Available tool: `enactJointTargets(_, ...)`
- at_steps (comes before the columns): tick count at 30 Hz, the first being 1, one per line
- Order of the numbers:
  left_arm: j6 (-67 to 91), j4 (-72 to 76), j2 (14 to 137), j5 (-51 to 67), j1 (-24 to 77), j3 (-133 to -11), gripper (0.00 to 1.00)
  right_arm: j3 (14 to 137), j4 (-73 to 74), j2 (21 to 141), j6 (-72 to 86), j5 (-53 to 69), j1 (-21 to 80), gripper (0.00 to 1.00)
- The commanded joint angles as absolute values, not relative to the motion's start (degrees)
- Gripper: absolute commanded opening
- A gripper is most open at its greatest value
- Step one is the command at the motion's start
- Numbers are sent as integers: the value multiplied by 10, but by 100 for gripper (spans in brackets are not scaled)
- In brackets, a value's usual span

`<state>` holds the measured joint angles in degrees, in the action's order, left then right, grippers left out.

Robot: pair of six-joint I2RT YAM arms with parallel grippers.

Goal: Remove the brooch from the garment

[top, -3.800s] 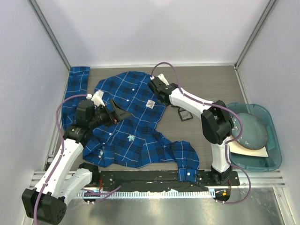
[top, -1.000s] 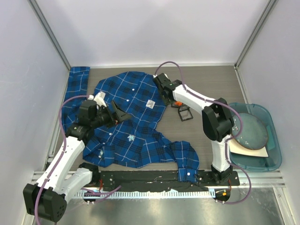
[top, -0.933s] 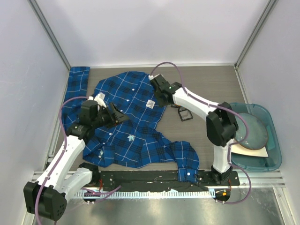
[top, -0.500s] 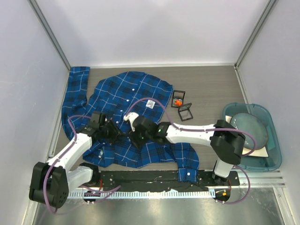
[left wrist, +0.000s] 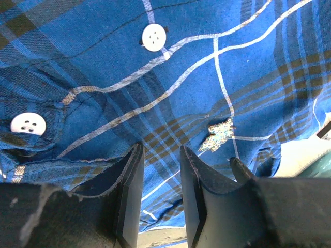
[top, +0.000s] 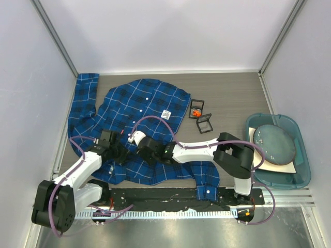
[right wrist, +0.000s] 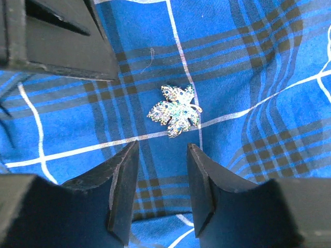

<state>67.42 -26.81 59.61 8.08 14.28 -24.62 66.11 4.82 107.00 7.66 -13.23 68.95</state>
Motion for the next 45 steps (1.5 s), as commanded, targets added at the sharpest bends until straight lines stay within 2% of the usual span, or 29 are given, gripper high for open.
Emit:
enactJointTargets(1, 689, -262, 590, 58, 144, -241, 38, 700, 25, 1083, 34, -163, 698, 48)
enactJointTargets(15, 677, -275, 578, 54, 144, -250, 38, 724, 25, 1129, 8, -176, 703, 53)
enactJointTargets(23, 664, -279, 581, 55, 144, -256, 39, 726, 12, 1152, 5, -205, 703, 52)
enactJointTargets(26, 661, -286, 581, 52, 145, -259, 39, 731, 11, 1158, 7, -205, 703, 48)
enactJointTargets(35, 635, -319, 565, 26, 145, -286, 39, 725, 8, 1142, 47, -171, 702, 15)
enactJointTargets(42, 598, -308, 540, 44, 145, -302, 40, 709, 2, 1116, 91, -136, 693, 2)
enactJointTargets(45, 587, -292, 527, 58, 145, -303, 42, 693, -25, 1099, 120, -106, 674, 1)
